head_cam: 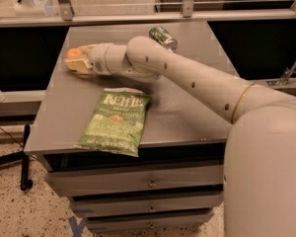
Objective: Move orange near green can
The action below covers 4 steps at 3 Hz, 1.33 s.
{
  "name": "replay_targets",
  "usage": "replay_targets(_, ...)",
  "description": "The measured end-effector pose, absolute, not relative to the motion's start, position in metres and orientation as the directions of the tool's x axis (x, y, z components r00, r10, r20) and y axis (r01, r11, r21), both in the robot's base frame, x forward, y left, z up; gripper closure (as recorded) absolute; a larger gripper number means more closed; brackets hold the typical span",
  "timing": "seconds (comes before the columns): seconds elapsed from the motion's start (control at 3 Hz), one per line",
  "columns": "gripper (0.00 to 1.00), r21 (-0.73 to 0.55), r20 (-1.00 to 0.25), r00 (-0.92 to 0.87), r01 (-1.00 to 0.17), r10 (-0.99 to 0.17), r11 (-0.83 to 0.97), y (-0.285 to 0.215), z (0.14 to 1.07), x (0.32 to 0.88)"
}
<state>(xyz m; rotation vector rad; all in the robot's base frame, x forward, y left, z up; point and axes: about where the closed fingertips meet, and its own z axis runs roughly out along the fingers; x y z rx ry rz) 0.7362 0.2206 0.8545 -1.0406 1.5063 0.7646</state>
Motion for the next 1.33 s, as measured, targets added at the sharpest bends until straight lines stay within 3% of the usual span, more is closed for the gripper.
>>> replay_targets(0.33,0.85,-0.1,-0.975,0.004,-0.901,-0.222,0.421,0.204,0.864,0.732)
replay_targets(0.67,1.0,-0.13,-0.971,0.02,-0.884,-0.24,0.449,0.17,0.88,0.714)
replay_targets(1.33,1.0,-0.108,-0.964,-0.061,-0.799,-0.258,0.592,0.051,0.905,0.643)
